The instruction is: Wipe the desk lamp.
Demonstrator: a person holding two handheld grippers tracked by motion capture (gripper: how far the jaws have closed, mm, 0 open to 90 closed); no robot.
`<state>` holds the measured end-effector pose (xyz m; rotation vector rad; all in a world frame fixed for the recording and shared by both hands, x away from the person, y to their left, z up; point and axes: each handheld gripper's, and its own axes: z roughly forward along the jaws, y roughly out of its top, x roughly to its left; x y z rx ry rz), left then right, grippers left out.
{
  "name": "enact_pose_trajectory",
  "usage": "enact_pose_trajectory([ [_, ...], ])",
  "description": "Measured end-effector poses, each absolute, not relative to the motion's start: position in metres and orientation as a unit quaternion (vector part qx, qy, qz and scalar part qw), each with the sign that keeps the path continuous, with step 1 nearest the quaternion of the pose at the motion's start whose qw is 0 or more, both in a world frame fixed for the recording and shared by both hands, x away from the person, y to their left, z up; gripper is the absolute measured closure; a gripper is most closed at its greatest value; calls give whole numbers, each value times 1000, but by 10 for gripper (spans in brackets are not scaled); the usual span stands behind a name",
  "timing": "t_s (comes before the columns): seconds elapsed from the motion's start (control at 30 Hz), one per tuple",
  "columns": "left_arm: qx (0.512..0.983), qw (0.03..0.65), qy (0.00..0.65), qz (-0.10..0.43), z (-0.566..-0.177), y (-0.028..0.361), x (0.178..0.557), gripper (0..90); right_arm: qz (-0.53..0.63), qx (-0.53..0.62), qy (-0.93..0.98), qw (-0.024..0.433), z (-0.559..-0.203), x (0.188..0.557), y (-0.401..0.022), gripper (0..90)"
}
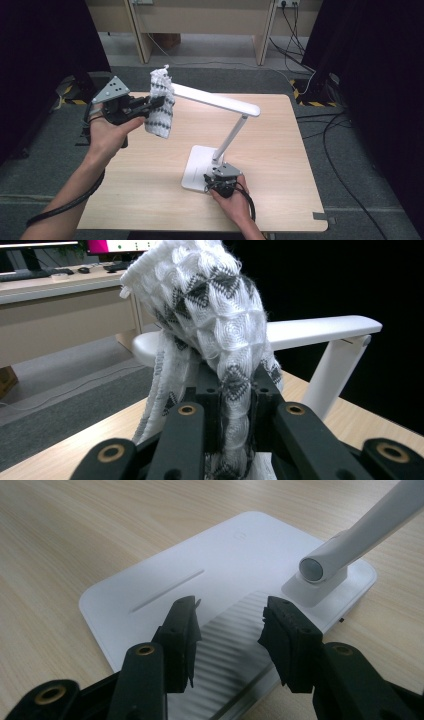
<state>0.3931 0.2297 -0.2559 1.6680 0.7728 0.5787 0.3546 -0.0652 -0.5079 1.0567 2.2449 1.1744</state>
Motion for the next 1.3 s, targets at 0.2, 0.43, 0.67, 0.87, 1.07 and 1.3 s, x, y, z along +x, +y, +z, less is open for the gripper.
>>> enact_pose_trajectory([
  [0.2,702,572,340,256,-252,242,395,798,419,377,802,198,-508,355,-65,568],
  [0.43,688,566,364,271,-250,259,406,798,418,376,802,199,-508,355,-65,569],
  [0.67,685,555,383,277,-249,267,424,797,419,375,803,199,-508,355,-65,570],
  [0.87,694,551,381,264,-260,262,433,797,419,376,803,198,-508,355,-65,570],
  [1.07,703,550,372,255,-265,250,433,797,418,375,803,199,-508,354,-65,570],
  [1.3,706,545,371,258,-265,243,431,796,419,376,802,198,-508,354,-65,570],
])
